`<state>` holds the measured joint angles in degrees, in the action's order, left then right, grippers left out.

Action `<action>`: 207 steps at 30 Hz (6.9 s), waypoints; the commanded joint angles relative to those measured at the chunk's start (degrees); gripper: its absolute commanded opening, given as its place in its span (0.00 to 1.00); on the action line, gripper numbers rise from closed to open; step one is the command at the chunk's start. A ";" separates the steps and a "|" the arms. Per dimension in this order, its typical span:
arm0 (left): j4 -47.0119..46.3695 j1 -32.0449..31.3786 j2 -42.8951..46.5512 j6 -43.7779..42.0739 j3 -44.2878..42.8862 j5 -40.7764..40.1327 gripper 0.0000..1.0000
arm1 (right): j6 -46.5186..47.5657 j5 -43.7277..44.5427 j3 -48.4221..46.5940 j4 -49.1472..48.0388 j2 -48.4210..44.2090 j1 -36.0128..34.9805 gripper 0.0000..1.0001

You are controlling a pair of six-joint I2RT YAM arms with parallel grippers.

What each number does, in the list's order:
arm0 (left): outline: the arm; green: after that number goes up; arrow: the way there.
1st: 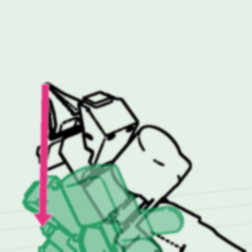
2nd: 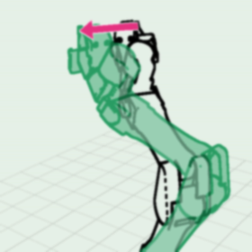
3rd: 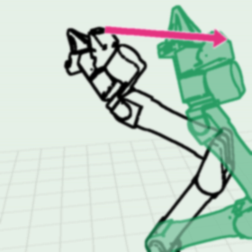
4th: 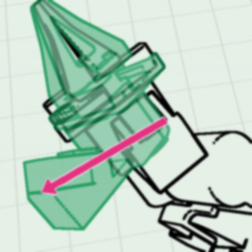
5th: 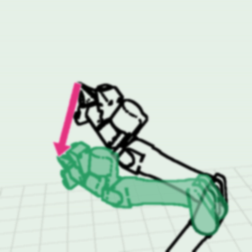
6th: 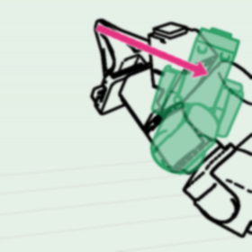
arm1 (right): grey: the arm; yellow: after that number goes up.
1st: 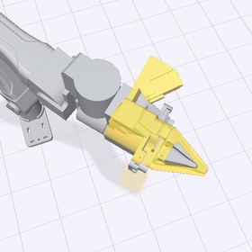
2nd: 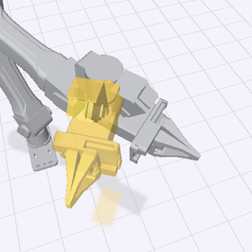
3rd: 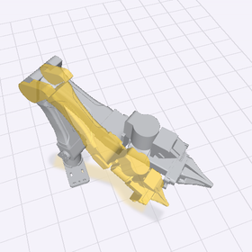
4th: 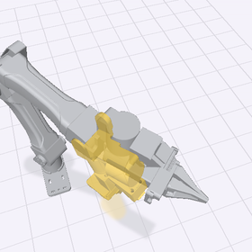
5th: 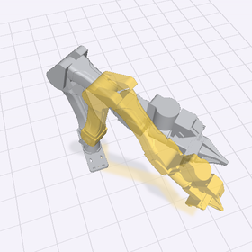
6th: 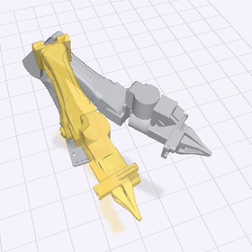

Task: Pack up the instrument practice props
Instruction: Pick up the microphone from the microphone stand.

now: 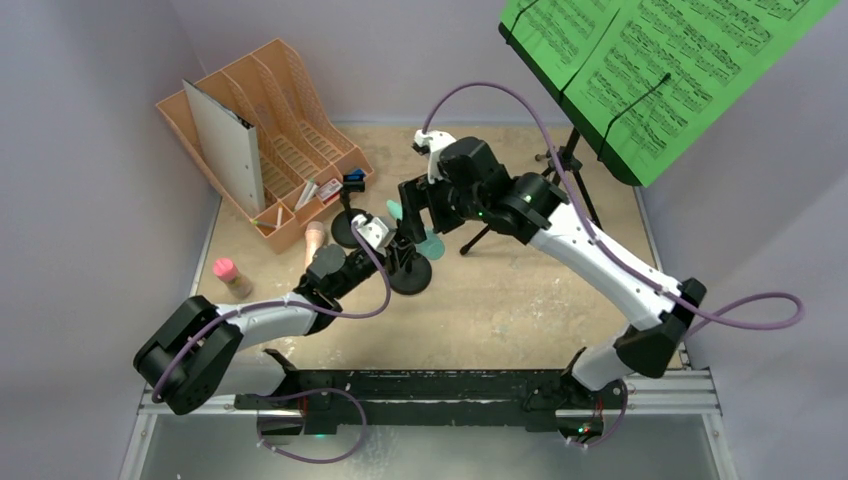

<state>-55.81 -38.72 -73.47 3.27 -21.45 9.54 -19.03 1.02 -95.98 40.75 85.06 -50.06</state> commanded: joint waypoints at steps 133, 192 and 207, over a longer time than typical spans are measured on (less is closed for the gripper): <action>10.90 3.37 2.10 9.98 -1.05 -37.41 0.00 | 11.80 -15.04 17.18 10.32 -2.91 1.90 0.00; 3.48 5.51 0.44 9.92 0.17 -20.72 0.00 | 5.60 -9.92 24.79 6.82 -17.26 1.90 0.00; 5.30 2.75 -4.08 8.33 -7.53 -26.69 0.02 | 6.63 0.06 25.89 -2.01 -25.68 1.90 0.00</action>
<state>-52.90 -35.59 -77.14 11.79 -24.82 -13.13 -12.99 -0.67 -70.00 43.40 62.04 -48.10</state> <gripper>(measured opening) 0.305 0.477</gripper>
